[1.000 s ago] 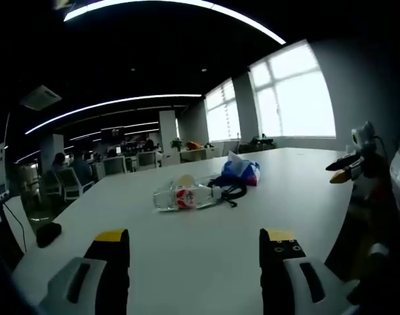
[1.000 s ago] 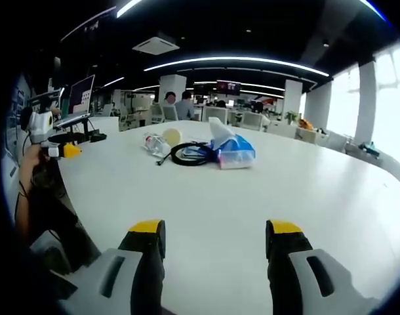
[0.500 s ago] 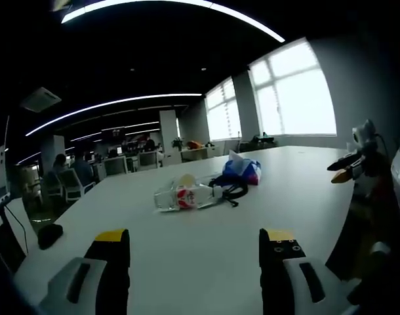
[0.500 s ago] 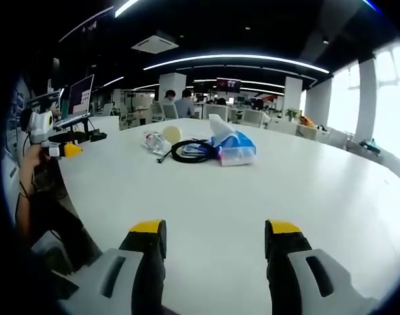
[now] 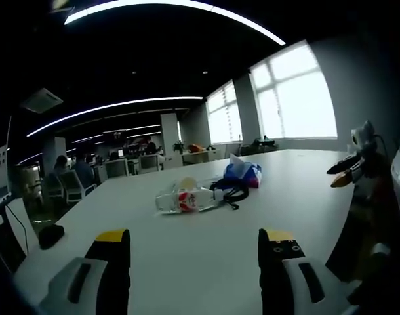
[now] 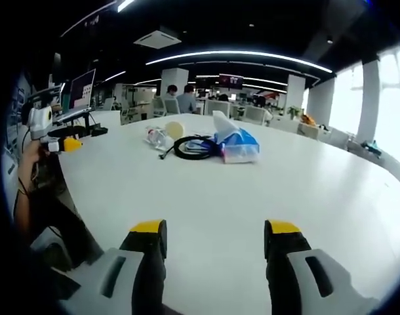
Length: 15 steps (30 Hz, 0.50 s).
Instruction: Arrange the tabletop items into an orderly group along one side of the table until the central work area is clear of visible clutter.
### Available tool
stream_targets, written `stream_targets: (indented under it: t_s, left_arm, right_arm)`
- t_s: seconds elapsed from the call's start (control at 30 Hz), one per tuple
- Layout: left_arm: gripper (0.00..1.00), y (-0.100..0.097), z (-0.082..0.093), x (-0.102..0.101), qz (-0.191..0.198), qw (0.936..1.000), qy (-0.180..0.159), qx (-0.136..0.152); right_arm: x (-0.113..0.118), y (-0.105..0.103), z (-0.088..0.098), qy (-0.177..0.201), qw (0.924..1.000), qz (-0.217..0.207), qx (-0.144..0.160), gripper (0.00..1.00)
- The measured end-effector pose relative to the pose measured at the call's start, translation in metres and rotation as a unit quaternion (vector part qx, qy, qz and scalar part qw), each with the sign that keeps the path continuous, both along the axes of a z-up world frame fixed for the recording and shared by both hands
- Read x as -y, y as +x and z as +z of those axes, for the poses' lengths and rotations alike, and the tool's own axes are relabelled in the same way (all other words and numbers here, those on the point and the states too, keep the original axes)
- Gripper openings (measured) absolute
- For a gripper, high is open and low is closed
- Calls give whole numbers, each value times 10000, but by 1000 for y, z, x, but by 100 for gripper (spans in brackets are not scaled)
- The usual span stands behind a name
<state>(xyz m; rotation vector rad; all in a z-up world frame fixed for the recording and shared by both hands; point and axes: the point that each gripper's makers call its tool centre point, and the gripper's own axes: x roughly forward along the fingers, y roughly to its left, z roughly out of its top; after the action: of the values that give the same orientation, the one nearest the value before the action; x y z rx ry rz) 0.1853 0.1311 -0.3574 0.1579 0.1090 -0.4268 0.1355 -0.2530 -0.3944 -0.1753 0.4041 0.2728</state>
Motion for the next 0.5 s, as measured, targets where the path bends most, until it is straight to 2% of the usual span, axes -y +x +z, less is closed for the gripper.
stream_targets:
  t_s: [0.13,0.37,0.5]
  left_arm:
    - [79,0,-2,-3,28,10000,20,-18]
    - [75,3,0,-1,9,9996,209,192]
    - [73,4,-1,0,-1,9996,232,179]
  right_arm:
    - [-5,1,5,13,9999,86,71,59]
    - [-8,3,4,-36,9999,91,33,59]
    - [-9,3,6,6,9999,79,76,59]
